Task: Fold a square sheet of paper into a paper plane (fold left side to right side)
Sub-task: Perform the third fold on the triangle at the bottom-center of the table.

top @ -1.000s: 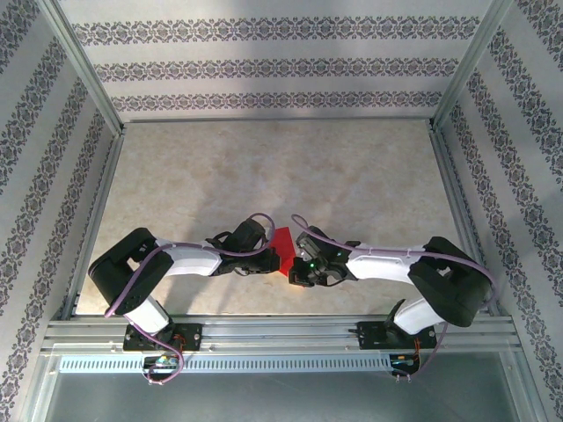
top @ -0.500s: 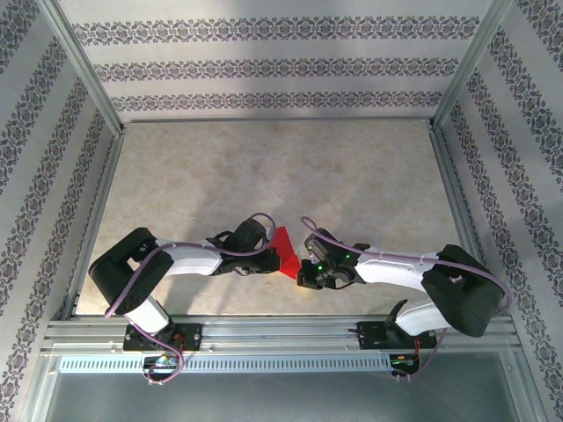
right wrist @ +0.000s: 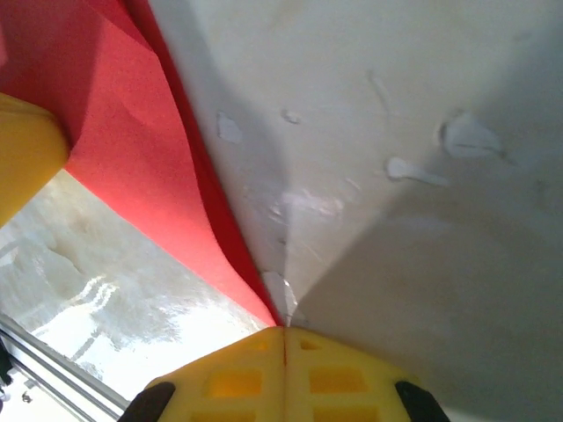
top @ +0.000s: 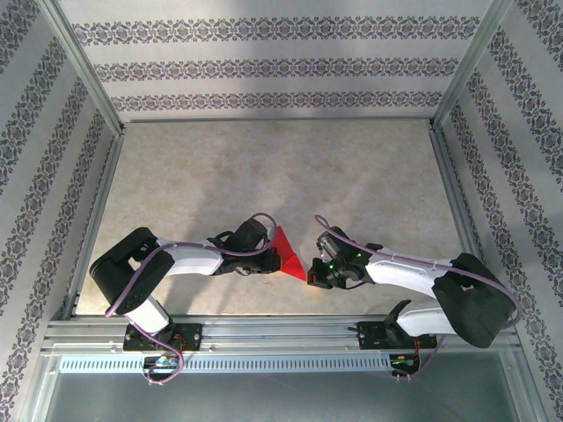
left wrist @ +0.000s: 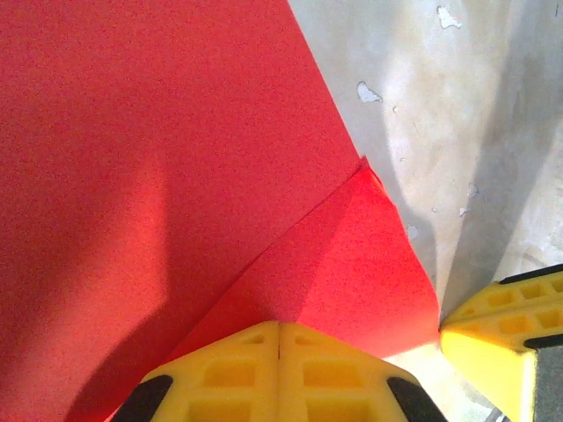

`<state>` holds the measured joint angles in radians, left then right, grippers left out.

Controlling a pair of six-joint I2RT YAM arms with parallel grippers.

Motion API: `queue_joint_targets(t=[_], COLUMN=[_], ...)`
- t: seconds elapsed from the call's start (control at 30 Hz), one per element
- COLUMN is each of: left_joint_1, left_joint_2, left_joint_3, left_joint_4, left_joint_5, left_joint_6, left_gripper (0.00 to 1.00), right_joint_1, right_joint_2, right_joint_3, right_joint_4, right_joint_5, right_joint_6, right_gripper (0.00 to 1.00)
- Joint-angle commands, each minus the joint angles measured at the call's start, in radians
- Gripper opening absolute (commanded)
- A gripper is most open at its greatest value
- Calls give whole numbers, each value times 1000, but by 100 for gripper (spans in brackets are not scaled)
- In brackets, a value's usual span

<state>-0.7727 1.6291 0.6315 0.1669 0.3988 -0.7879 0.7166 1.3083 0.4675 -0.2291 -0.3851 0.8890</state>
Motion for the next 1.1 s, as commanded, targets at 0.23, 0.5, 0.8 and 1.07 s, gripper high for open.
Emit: queue_joint_targets(t=[0.23,0.5,0.8,1.07], left_joint_1=[-5,12,106,201], left_joint_2=[38,-37,-190,-401], left_joint_3=[-13,8,31,-104], left_joint_4=[-174,-174,-119,-74], left_joint_5=[-66,-62,-18,-122], left_joint_6=[101,170,144,42], left_gripper=[0,7,22,36], right_joint_1=[-97,-170,-170,-88], right_joint_2=[-151,-205,-112,51], right_joint_3=[16,61,64,137], right_joint_4=[-228,-154,113,183], right_joint_5=[23,-8,-127,-100], right_joint_6=[-180,-358,-445,-486], right_gripper=[5,37,48,49])
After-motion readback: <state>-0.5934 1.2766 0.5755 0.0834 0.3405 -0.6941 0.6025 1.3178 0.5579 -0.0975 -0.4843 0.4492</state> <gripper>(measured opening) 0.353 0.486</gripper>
